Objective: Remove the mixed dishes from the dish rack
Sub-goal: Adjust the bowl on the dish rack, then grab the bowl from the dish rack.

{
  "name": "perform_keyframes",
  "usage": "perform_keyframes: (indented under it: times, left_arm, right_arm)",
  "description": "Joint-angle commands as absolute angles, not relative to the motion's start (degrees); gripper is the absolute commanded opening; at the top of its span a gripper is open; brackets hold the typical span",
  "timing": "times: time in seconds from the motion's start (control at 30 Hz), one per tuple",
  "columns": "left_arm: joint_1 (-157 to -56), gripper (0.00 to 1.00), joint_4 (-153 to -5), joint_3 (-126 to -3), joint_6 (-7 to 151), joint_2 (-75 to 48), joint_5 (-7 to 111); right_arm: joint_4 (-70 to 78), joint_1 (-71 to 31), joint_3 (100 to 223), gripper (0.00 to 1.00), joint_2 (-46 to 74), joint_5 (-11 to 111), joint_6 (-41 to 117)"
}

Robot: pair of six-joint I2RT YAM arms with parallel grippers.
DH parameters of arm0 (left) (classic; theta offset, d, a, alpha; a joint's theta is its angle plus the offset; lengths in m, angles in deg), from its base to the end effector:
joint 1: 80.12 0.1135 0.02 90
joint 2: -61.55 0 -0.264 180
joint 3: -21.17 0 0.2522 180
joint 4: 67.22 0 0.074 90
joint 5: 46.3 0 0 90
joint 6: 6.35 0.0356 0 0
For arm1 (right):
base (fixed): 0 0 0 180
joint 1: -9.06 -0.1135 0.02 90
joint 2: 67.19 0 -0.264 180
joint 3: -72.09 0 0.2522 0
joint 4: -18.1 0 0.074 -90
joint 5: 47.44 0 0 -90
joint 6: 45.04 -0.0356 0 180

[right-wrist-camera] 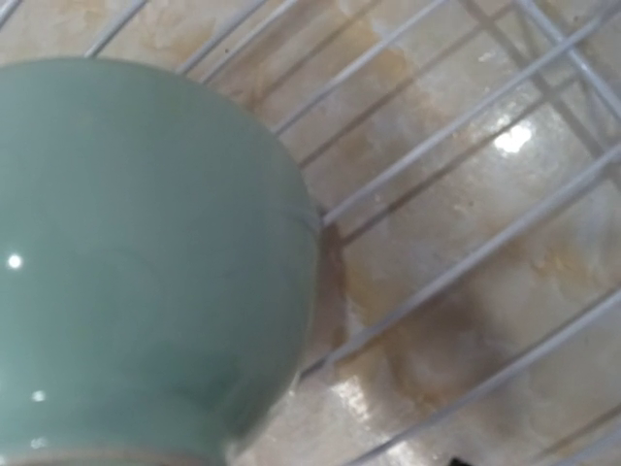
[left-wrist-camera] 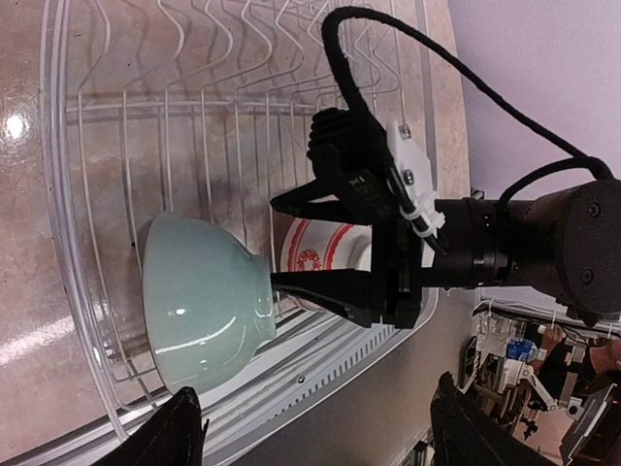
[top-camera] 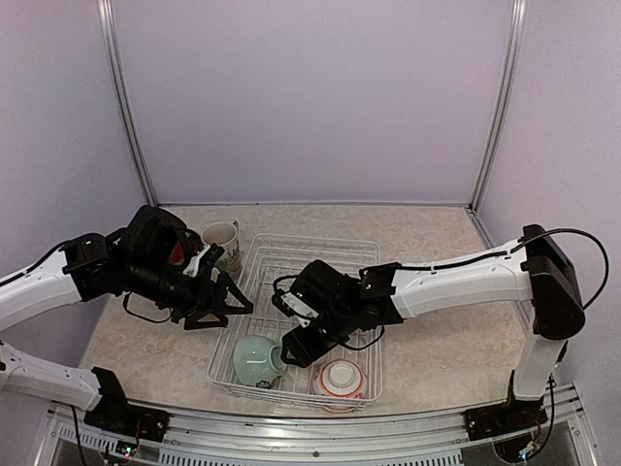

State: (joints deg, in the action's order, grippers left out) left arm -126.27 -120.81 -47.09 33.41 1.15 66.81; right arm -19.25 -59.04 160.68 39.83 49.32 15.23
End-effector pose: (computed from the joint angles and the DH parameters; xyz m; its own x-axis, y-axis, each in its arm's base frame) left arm 0.1381 -0.1640 0.3011 -0.9731 -0.0077 -0.2304 0.1643 0.6781 -0.7164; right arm 0.1446 0.3709 0.1958 -0.7370 -0.5130 -0.4401 -0.6686 0.6488 0.3634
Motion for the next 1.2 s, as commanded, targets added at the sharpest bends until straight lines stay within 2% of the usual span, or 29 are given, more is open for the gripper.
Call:
perform_keyframes:
  times: [0.0, 0.27, 0.47, 0.7, 0.8, 0.93, 1.17]
  left_arm:
    - [-130.8, 0.76, -122.1, -46.5, 28.8, -1.2, 60.2]
    - [-135.8, 0.77, -122.4, -46.0, 25.3, -6.3, 55.0]
    - [-136.1, 0.74, -118.2, -40.6, 20.5, -4.8, 54.3]
    - [-135.8, 0.84, -115.0, -38.3, 18.9, -4.3, 55.6]
    - [-135.7, 0.85, -112.8, -38.0, 19.7, -5.3, 57.2]
    - [-135.5, 0.81, -106.4, -37.2, 21.4, -5.8, 61.1]
    - [-135.1, 0.67, -102.7, -37.2, 23.7, -6.9, 64.4]
  right_arm:
    - [-20.1, -59.2, 158.0, 0.57, 41.1, 46.3, 14.6]
    - [-19.2, -59.2, 157.7, 0.58, 41.1, 46.5, 14.6]
    - [-18.5, -59.2, 157.1, 0.58, 41.0, 46.7, 14.8]
    - [-17.2, -59.2, 155.9, 0.57, 40.8, 47.2, 14.5]
    - [-16.9, -59.2, 155.5, 0.57, 40.6, 47.2, 14.3]
    - [-16.7, -59.2, 155.4, 0.57, 40.1, 47.1, 13.9]
    - [-15.0, -59.1, 153.9, 0.59, 36.6, 45.5, 11.9]
